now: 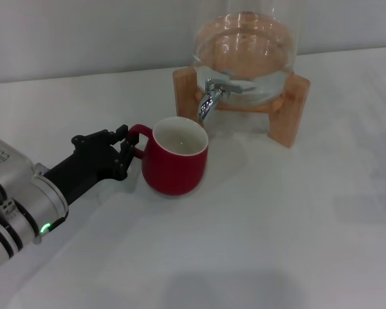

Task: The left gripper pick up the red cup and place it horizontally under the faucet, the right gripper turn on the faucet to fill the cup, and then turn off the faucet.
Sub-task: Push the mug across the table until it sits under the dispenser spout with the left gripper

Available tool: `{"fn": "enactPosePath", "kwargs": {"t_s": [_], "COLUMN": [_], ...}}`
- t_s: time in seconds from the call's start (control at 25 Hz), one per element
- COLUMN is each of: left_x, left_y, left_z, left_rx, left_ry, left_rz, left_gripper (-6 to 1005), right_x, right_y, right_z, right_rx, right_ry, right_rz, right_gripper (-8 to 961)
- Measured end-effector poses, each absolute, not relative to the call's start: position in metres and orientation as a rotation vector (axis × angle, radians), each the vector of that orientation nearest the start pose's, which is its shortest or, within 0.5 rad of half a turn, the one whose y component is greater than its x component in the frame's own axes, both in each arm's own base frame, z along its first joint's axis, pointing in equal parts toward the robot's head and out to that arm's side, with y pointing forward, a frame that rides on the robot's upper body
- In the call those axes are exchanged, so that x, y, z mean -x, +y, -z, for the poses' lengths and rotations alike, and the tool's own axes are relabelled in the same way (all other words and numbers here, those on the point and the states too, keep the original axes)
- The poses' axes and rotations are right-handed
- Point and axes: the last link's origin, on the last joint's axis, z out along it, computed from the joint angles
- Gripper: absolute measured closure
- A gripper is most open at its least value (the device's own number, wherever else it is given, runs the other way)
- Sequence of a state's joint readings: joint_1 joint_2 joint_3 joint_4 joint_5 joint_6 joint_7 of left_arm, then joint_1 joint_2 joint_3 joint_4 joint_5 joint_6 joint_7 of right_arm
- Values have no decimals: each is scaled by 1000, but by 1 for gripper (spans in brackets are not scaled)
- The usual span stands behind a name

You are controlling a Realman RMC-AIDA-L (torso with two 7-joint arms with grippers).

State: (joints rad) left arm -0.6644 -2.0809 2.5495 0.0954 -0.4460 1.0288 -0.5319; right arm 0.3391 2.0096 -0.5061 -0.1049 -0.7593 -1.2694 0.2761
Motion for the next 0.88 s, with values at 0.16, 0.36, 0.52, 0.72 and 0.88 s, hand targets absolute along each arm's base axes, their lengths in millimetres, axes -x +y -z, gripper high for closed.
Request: {"fn": "enactPosePath", "kwargs": {"t_s": [0.16, 0.36, 0.52, 0.72, 0.88], "left_x": [254, 250, 246, 243, 244], "left_y": [355, 356, 357, 358, 359], "left_z": [94, 97, 98, 99, 100], "left_rx": [2318, 2333, 2344, 2356, 2357], "left_ry": [-479, -470, -458, -446, -446], "left_rz": [689, 687, 692, 691, 682], "left_gripper": [819, 819, 820, 820, 820], "right_x": [-402, -402, -401, -400, -399], "right_y": [294, 294, 296, 298, 299], "right_z": [-87, -87, -88, -88, -89], "right_rx": [1318, 1318, 1315, 1314, 1312], "right_ry": [496, 496, 494, 491, 487], "right_rz": [-585, -586, -589, -594, -595], "right_gripper": [77, 77, 77, 77, 77]}}
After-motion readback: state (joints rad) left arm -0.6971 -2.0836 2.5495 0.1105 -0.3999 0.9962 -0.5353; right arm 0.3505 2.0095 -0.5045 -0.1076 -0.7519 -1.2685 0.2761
